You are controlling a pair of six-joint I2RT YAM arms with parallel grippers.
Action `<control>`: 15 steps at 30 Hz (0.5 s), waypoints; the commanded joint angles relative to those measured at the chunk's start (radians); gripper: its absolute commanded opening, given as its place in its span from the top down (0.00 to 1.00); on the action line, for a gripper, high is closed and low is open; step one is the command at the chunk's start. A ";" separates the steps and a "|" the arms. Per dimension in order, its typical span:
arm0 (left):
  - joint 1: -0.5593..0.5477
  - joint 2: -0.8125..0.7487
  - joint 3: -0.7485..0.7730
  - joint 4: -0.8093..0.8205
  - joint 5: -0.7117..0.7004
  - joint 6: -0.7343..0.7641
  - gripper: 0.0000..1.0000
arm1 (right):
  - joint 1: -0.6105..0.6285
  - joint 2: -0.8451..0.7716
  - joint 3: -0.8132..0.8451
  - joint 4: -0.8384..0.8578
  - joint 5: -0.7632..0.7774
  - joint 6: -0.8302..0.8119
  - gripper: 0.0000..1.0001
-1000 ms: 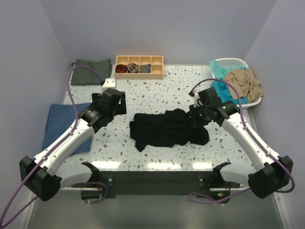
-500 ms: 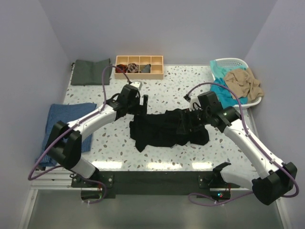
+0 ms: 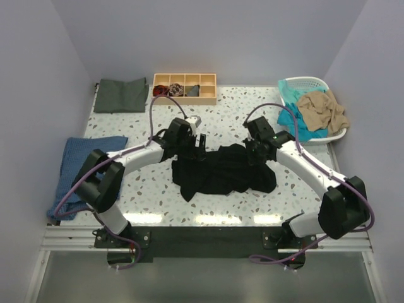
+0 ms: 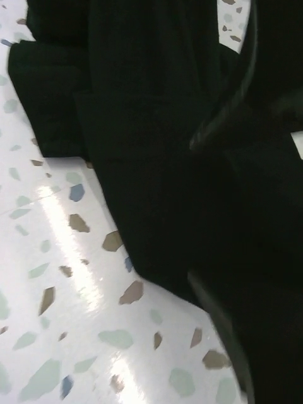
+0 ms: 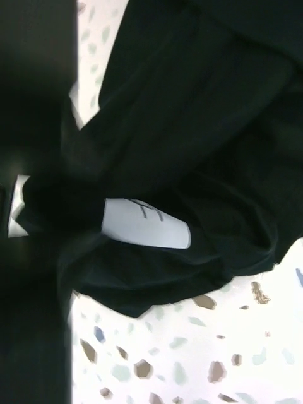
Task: Fold and stack the t-shirts
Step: Flatten the tshirt out
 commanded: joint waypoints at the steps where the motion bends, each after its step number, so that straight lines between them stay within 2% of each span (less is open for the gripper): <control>1: -0.022 0.030 -0.033 0.046 0.031 0.016 0.41 | -0.001 -0.015 0.016 0.081 -0.047 -0.013 1.00; 3: -0.022 0.014 -0.046 0.048 0.011 0.007 0.65 | -0.001 -0.068 0.017 0.105 -0.214 -0.034 1.00; 4: -0.022 -0.018 -0.049 0.037 -0.015 0.005 0.85 | -0.001 -0.097 0.021 0.128 -0.285 -0.060 1.00; 5: -0.022 -0.040 -0.046 0.028 -0.032 0.005 0.95 | 0.002 -0.154 0.027 0.133 -0.335 -0.069 1.00; 6: -0.019 -0.066 -0.031 0.013 -0.056 0.005 1.00 | 0.004 -0.186 0.039 0.129 -0.389 -0.079 1.00; 8: -0.014 -0.150 0.000 -0.044 -0.133 0.011 1.00 | 0.005 -0.235 0.101 0.098 -0.411 -0.126 1.00; 12: 0.028 -0.281 0.155 -0.109 -0.234 0.057 1.00 | 0.005 -0.323 0.220 0.081 -0.263 -0.163 1.00; 15: 0.055 -0.331 0.280 -0.139 -0.286 0.090 1.00 | 0.007 -0.303 0.293 0.099 -0.154 -0.186 1.00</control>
